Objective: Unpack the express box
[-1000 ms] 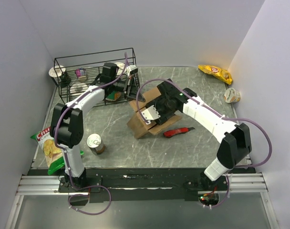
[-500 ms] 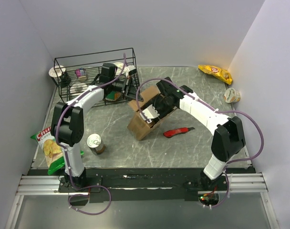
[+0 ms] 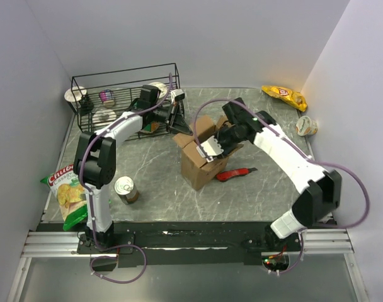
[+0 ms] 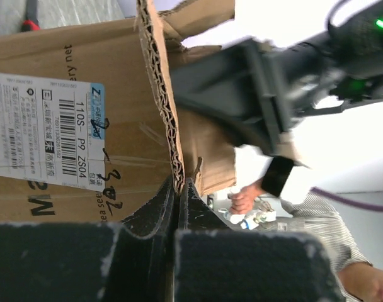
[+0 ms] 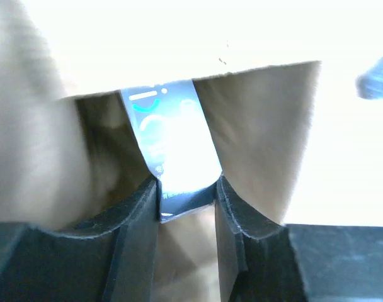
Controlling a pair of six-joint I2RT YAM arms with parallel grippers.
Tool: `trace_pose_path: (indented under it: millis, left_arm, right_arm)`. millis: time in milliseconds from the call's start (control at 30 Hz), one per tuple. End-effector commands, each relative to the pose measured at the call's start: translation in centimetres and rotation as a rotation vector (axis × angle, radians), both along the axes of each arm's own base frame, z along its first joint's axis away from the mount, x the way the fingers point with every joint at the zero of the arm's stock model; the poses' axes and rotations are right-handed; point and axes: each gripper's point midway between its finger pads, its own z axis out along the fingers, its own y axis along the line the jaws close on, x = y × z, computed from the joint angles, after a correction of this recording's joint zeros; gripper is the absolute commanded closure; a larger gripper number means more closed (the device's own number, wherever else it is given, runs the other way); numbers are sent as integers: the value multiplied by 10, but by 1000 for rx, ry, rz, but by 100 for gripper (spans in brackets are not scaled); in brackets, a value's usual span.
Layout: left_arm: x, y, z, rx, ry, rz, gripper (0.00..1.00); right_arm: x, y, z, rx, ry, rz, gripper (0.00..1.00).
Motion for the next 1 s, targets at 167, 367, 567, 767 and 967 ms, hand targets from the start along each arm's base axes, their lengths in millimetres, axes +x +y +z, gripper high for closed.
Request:
trace_pose_path:
  millis: [167,367,567,767,967]
  left_arm:
    - [25,3,3,13,-117,78,99]
    - [30,5,-3,65,-191,113,99]
    - [36,18,-2,175,-338,187,99]
    - [44,30,5,247,-430,257,99]
    - [43,28,29,186,-484,251,97]
  right_arm:
    - [-31,-18,68,92,-23,-103,100]
    - [13,-32,145,269,-201,-369,100]
    - [51,-87,211,608,-238,-821,100]
    - [47,-166,211,970,-268,-1285,100]
    - [43,-239,80,978,6,-1890,100]
